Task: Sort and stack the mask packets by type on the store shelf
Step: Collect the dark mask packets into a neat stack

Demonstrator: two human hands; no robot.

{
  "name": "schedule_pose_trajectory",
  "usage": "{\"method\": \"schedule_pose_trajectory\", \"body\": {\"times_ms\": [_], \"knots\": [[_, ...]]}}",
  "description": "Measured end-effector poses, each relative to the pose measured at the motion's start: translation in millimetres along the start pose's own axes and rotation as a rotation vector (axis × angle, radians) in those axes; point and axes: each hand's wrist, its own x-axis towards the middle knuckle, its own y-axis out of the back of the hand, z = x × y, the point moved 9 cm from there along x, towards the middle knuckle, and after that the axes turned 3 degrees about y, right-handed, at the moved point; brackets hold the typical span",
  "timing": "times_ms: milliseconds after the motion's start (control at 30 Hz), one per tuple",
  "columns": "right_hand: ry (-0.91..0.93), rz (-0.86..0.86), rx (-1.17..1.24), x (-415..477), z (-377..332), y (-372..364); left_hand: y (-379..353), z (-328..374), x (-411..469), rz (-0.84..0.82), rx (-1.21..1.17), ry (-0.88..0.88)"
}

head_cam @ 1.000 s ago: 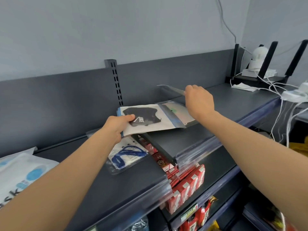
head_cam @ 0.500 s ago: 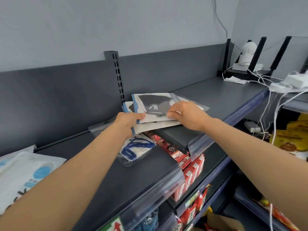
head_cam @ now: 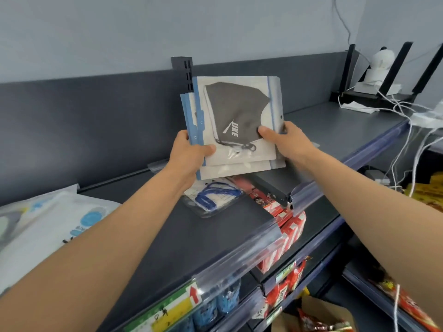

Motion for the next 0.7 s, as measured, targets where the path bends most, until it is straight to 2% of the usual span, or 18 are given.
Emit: {"method": "schedule_pose_trajectory", "body": {"times_ms": [133, 367, 500, 700], "knots": [[-0.031, -0.147, 0.320, 5, -14, -31, 29, 15, -17, 0.041, 0.074, -0.091], [0.070, -0.366, 0.306, -4, -50, -84, 88, 20, -51, 0.202, 0.065, -0.069], [0.102, -0.471, 0.244, -19, -52, -108, 109, 6, -78, 0.343, 0.052, -0.031], [0.125, -0.633, 0.209, -48, -54, -144, 134, -4, -124, 0.468, 0.079, -0.006]]}}
